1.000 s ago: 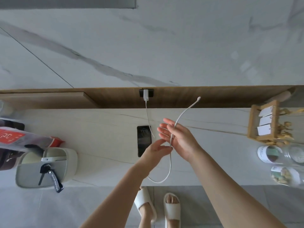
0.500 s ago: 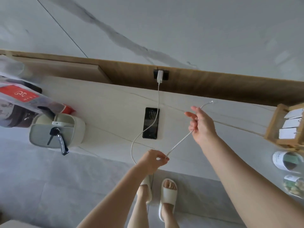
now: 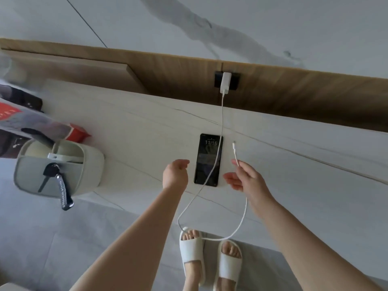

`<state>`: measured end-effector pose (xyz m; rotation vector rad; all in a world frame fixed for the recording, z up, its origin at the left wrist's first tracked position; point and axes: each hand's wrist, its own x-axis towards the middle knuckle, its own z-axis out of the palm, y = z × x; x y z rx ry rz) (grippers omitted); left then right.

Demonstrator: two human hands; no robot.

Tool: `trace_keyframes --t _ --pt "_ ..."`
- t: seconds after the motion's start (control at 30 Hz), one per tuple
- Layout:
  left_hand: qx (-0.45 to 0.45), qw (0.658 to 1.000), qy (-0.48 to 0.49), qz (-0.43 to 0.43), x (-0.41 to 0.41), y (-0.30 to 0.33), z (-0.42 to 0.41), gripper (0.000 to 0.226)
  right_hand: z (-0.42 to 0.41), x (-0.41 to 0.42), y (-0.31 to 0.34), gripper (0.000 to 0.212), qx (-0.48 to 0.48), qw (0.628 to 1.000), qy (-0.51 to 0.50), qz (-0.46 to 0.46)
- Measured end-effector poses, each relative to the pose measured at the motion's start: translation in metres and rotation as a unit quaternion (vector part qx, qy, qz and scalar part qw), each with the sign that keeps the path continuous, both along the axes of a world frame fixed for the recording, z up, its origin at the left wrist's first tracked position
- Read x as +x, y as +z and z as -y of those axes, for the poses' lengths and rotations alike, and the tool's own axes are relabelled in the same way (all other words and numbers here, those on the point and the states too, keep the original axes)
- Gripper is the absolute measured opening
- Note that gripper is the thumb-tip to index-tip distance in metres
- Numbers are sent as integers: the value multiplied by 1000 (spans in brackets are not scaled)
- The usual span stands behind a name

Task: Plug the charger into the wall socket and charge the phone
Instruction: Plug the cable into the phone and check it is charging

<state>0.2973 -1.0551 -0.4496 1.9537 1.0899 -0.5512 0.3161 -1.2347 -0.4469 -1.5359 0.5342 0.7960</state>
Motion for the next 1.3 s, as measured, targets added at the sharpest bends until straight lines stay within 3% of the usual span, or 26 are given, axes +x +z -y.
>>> trace_keyframes --t 0.13,0.27,0.43,0.53,0.67,0.77,0.83,0.93,1.07,1.17,1.3 --pt "-39 999 8 -27 15 -32 9 44 -12 5 -35 17 -46 999 -7 0" --pt "-90 994 55 -30 22 -47 14 34 -28 9 -50 19 -34 999 -23 -33" --pt "-132 990 -14 -42 29 -44 13 26 -33 14 -38 19 -22 999 -21 -25" --pt "-116 992 -24 -42 31 -34 15 28 -37 18 -26 23 -86 996 31 6" --pt "-28 998 -50 -26 35 -4 11 9 -46 28 9 25 -71 997 6 11" --pt "8 1000 0 21 39 28 1 13 -50 31 46 24 -60 998 -16 31" --pt "-30 994 81 62 44 55 -6 13 -52 29 78 24 -23 999 -19 44" --pt "-174 948 248 100 48 106 -9 10 -54 20 127 23 61 997 -31 42" --pt "-397 818 390 145 37 188 -3 18 -54 4 199 19 73 993 -59 68" --pt "-497 750 390 198 19 235 3 32 -52 -8 257 18 93 989 -71 96" --pt "-568 696 367 242 6 295 6 61 -46 -19 328 21 177 975 -83 106"
